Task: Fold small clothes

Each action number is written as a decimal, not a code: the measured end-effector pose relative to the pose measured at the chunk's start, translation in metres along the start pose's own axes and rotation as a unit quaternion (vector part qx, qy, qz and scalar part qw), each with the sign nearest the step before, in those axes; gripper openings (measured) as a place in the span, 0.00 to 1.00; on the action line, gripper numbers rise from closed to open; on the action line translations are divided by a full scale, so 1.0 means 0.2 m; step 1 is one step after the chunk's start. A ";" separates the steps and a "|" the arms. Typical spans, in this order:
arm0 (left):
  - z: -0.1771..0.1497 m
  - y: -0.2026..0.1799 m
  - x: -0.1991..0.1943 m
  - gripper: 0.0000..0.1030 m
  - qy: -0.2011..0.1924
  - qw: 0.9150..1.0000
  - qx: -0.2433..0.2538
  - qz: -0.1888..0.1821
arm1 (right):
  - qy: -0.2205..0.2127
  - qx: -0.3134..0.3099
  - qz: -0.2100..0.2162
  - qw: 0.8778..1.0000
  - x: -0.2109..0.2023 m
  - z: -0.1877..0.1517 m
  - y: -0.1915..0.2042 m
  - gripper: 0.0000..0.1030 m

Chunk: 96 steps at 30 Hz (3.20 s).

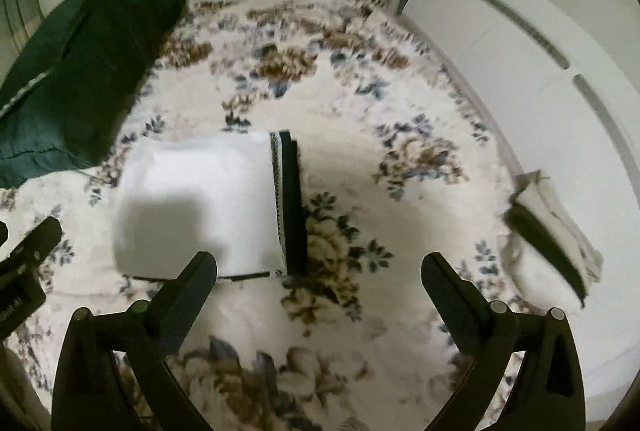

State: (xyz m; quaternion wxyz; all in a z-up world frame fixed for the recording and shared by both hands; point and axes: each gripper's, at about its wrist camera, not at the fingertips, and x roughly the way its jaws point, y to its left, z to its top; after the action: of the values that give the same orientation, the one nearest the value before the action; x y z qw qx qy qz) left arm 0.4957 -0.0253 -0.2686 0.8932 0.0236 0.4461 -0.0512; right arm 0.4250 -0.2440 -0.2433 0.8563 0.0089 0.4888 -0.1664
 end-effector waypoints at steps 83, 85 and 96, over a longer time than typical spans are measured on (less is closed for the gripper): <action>-0.29 -0.05 -2.00 1.00 -0.132 0.991 -0.014 0.013 | -0.187 -0.014 0.082 0.979 -2.31 -0.43 -0.52 1.00; -0.29 -0.05 -2.00 1.00 -0.132 0.991 -0.014 0.013 | -0.187 -0.013 0.082 0.979 -2.32 -0.44 -0.52 1.00; -0.28 -0.05 -2.00 1.00 -0.133 0.991 -0.014 0.013 | -0.187 -0.012 0.082 0.979 -2.33 -0.46 -0.52 1.00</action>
State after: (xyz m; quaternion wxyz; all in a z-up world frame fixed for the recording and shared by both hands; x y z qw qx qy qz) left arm 0.2111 -0.0012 0.0166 0.9455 0.0103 0.3233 -0.0359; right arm 0.1014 -0.1966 0.1151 0.9433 0.0069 0.3196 -0.0888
